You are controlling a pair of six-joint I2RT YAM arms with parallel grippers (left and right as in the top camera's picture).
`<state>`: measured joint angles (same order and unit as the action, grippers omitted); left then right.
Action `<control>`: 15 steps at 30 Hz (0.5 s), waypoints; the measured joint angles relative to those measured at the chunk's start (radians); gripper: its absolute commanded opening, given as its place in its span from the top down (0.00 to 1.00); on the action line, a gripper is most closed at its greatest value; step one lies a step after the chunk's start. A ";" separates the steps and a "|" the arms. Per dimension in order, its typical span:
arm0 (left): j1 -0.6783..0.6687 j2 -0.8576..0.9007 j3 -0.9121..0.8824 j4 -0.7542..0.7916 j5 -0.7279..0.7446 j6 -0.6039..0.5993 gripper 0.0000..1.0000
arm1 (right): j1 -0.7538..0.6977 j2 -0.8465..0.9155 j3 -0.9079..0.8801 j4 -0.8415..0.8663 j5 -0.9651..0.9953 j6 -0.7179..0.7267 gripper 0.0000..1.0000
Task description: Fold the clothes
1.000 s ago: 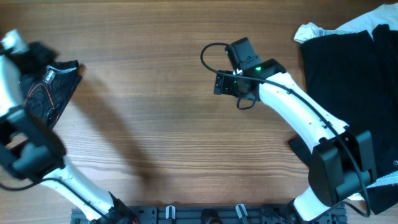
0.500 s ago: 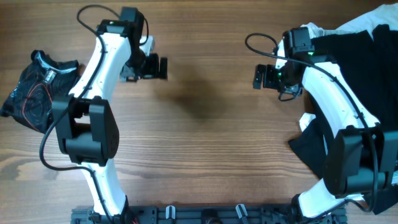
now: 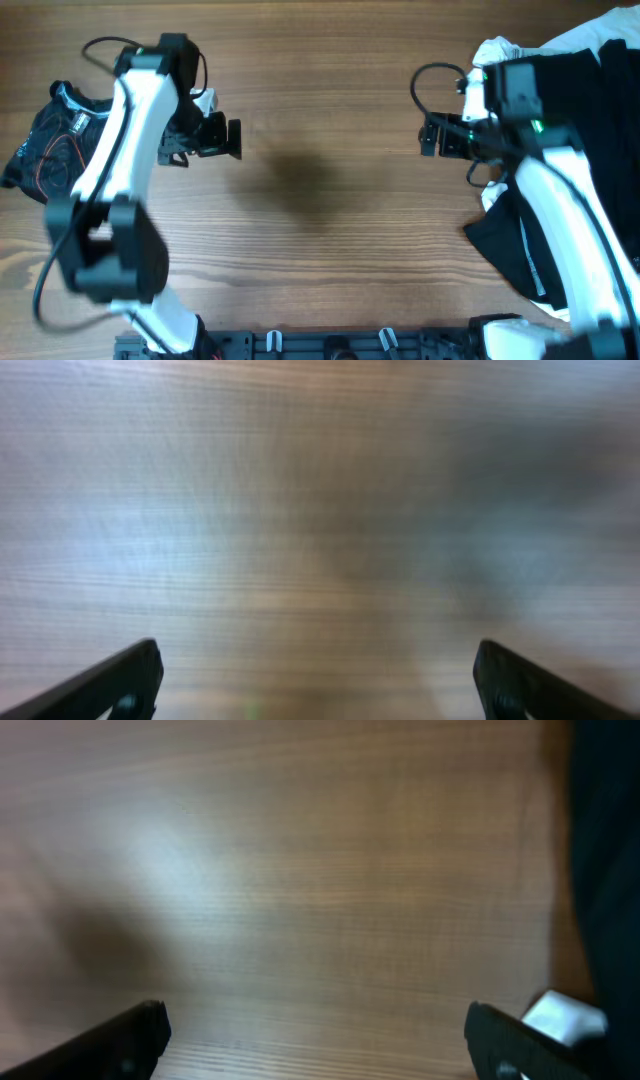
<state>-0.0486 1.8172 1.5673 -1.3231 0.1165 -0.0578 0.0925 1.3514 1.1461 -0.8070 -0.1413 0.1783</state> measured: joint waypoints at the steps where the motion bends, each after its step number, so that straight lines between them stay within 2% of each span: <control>1: 0.000 -0.090 -0.064 0.073 0.000 0.000 0.00 | 0.000 -0.088 -0.060 0.038 0.002 -0.001 0.00; 3: 0.000 -0.265 -0.207 0.246 -0.001 0.000 0.00 | 0.000 -0.243 -0.183 0.146 0.011 0.000 0.00; 6: 0.000 -0.540 -0.428 0.448 0.000 -0.002 0.00 | 0.000 -0.476 -0.350 0.215 0.041 -0.001 0.00; 9: 0.000 -0.769 -0.591 0.546 0.000 -0.004 0.00 | 0.000 -0.621 -0.439 0.230 0.076 -0.001 0.00; 11: 0.000 -0.917 -0.687 0.554 0.000 -0.003 0.00 | 0.000 -0.700 -0.490 0.217 0.095 -0.001 0.00; 15: 0.000 -1.035 -0.711 0.511 0.000 -0.003 0.00 | 0.000 -0.716 -0.497 0.178 0.105 -0.001 0.00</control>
<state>-0.0486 0.7826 0.8562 -0.8124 0.1165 -0.0612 0.0925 0.6350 0.6491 -0.6289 -0.0364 0.1776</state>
